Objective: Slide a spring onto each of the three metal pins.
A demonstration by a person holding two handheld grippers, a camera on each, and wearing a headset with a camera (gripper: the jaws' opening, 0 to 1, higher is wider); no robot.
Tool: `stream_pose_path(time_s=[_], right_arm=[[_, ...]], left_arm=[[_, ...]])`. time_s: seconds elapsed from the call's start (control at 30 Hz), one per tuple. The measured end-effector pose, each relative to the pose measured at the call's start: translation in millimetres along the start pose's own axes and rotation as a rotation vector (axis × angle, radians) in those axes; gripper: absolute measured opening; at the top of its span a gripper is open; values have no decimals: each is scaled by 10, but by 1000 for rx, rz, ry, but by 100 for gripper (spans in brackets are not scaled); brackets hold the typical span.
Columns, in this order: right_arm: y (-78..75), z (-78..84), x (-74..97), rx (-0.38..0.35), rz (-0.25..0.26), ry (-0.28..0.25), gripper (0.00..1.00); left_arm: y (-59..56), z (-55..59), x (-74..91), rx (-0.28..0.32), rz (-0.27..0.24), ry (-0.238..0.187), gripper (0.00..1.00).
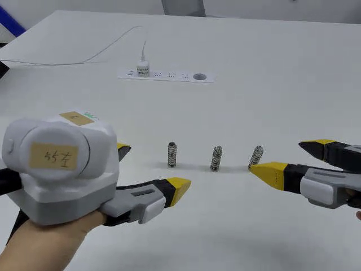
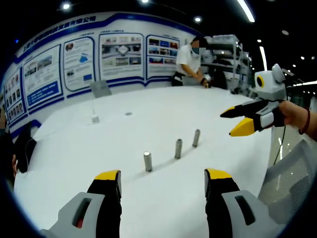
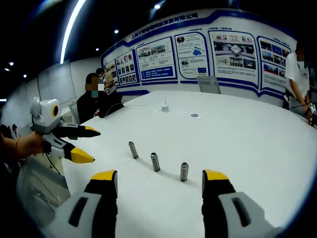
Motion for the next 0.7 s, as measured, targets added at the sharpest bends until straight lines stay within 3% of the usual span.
stream_pose_path(time_s=[0.7], right_arm=[[170,132,185,49,6,13,79]], left_arm=[[-11,47,165,3,-18,-3,79]])
Point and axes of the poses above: the centre of the closed fingertips' face, and the gripper's own axes: x roughly backward along the fingers, y roughly to its left, z roughly out of its underside, the point moved 3 cm from there along x, roughly backward along the fingers, and after that the axes turned 7 degrees about x, right-handed, at the moved point
